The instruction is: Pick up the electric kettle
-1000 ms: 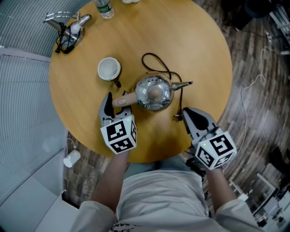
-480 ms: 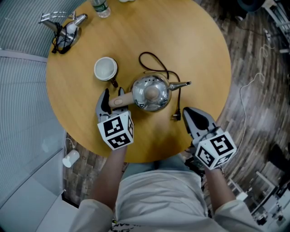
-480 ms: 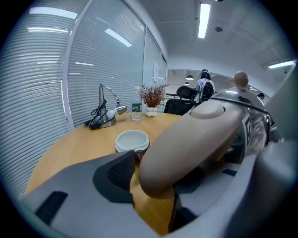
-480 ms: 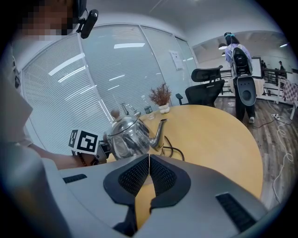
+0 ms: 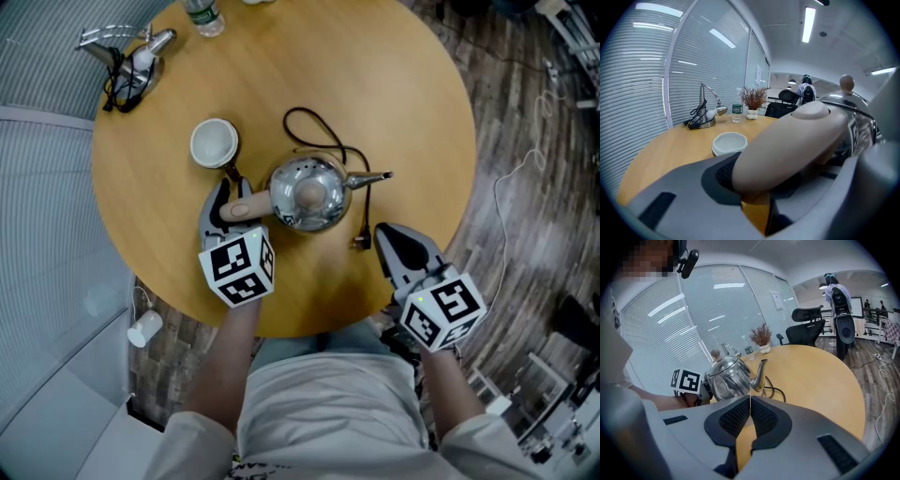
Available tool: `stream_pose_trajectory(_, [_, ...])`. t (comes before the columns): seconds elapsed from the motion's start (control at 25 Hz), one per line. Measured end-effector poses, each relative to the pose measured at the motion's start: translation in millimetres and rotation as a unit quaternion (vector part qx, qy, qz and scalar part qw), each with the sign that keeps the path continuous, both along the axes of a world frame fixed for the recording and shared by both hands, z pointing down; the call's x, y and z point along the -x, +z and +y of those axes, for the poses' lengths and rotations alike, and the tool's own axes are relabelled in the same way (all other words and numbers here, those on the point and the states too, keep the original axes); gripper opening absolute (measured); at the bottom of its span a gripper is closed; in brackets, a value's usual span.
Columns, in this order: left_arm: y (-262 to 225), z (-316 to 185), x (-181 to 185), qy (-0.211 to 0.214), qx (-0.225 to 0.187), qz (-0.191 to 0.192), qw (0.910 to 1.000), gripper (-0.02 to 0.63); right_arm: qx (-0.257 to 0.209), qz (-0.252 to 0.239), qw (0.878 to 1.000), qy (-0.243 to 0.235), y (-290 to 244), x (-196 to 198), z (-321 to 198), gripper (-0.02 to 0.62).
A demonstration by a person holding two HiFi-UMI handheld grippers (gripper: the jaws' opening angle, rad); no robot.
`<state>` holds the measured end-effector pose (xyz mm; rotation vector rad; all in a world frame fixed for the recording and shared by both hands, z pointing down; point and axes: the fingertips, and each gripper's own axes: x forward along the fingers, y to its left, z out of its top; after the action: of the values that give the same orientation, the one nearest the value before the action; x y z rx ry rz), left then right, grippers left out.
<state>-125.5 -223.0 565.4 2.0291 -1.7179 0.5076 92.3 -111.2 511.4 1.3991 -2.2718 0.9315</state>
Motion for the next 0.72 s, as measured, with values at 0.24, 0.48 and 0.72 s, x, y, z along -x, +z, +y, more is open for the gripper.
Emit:
stream_pose_trajectory(0.24, [-0.1,-0.6,-1.7,-0.010,-0.001,0.014,0.9998,0.061,0.002,-0.002,1.000,0.002,3.6,-0.9,0.3,0.032])
stream_pose_trajectory(0.48, [-1.5,-2.4,-1.0,-0.018,-0.007,0.020,0.9996,0.060,0.004,-0.007,1.000,0.003,4.2,-0.6,1.1,0.032])
stream_pose_trajectory(0.72, [-2.9,-3.0,0.3,-0.028,-0.009,0.022,0.9993,0.057,0.003,-0.008,1.000,0.001,4.6,0.7,2.1,0.032])
